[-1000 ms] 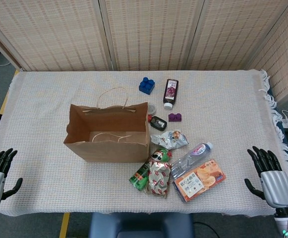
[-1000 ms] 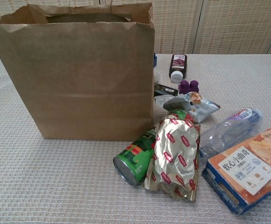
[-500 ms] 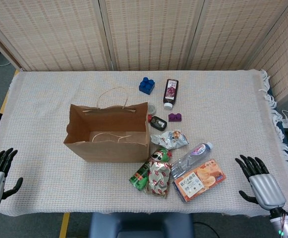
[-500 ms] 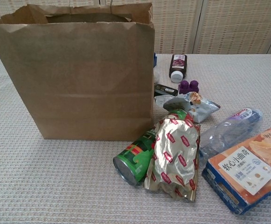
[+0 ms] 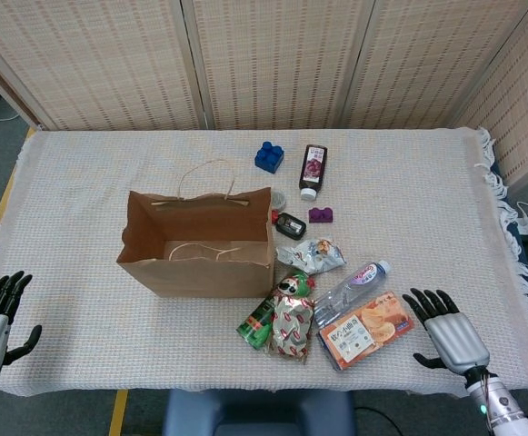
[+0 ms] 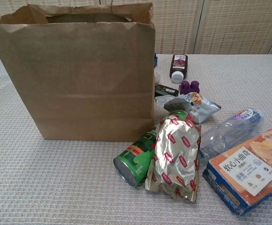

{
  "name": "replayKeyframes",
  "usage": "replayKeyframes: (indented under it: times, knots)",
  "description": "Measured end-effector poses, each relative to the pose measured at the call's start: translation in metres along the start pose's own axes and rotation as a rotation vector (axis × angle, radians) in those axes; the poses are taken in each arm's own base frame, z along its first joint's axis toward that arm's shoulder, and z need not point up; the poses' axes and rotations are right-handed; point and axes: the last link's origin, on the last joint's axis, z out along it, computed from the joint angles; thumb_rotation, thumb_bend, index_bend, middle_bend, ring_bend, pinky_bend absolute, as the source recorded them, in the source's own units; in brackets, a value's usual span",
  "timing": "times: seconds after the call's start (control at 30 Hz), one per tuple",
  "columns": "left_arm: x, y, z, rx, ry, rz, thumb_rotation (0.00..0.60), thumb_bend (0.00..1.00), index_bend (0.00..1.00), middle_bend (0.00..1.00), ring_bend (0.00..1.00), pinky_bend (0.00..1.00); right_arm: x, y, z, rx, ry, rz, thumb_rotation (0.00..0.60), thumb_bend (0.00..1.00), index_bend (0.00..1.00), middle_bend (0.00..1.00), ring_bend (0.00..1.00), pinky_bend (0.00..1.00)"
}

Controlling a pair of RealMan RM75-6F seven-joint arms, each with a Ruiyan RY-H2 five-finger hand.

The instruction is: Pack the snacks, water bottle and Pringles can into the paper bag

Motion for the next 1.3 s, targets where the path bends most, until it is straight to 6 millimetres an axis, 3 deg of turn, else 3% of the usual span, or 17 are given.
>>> replayKeyframes:
  times: [0.43,0.87,1.3]
  knots:
    - [0.000,0.000,0.001,0.001,-0.003,-0.002,0.600,0.37,0.00,0.00,0.00,0.00,-0.008,-0.029,0.033,0.038,-0.085,0.011,0.495,0.10,0.00,0.00,0.00,0.05]
    - [0.000,0.000,0.002,-0.001,-0.008,-0.005,0.600,0.37,0.00,0.00,0.00,0.00,-0.013,-0.038,0.051,0.024,-0.146,0.045,0.497,0.10,0.00,0.00,0.00,0.05]
    - [0.000,0.000,0.002,-0.001,-0.008,-0.005,0.600,0.37,0.00,0.00,0.00,0.00,-0.010,-0.044,0.036,0.066,-0.232,0.047,0.495,0.10,0.00,0.00,0.00,0.06]
